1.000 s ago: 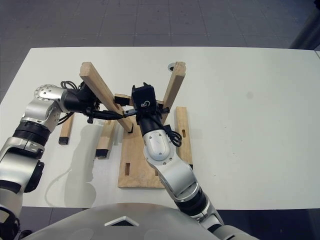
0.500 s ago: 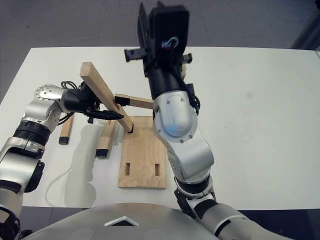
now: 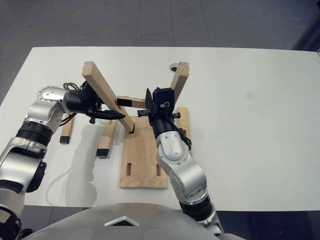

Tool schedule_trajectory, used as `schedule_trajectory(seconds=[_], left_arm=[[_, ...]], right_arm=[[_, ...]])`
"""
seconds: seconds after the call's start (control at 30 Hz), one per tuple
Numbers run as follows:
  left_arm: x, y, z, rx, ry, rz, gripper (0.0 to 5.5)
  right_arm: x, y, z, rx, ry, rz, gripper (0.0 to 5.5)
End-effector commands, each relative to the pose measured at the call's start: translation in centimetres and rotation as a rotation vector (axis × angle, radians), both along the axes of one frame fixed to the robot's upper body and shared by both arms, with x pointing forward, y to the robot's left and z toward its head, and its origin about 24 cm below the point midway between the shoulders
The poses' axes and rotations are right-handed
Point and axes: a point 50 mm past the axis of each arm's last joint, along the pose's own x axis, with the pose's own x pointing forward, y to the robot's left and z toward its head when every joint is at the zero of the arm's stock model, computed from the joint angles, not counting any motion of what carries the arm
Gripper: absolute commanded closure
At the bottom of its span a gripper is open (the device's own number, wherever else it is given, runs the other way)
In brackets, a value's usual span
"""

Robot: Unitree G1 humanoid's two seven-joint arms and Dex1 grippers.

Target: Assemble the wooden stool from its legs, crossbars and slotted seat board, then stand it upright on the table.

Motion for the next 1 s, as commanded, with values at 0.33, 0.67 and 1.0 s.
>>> schedule_trajectory(seconds=[0.33,0.67,1.0], left_arm=[[-10.1,1.1,-13.7,0.439,0.620,-0.036,3.45],[-10.3,1.0,-13.9,0.440,0.624,-0.021,3.45],[-10.7,0.9,-14.1,0.435,0.637,-0.017,3.45]], right_arm=[[0.1,2.5,2.8,0.146,0.023,0.065,4.16],[2.4,1.5,8.9,0.221,-0.188,-0.016,4.16],[-3.9,4.0,-8.4,-0.013,0.555,0.162,4.16]])
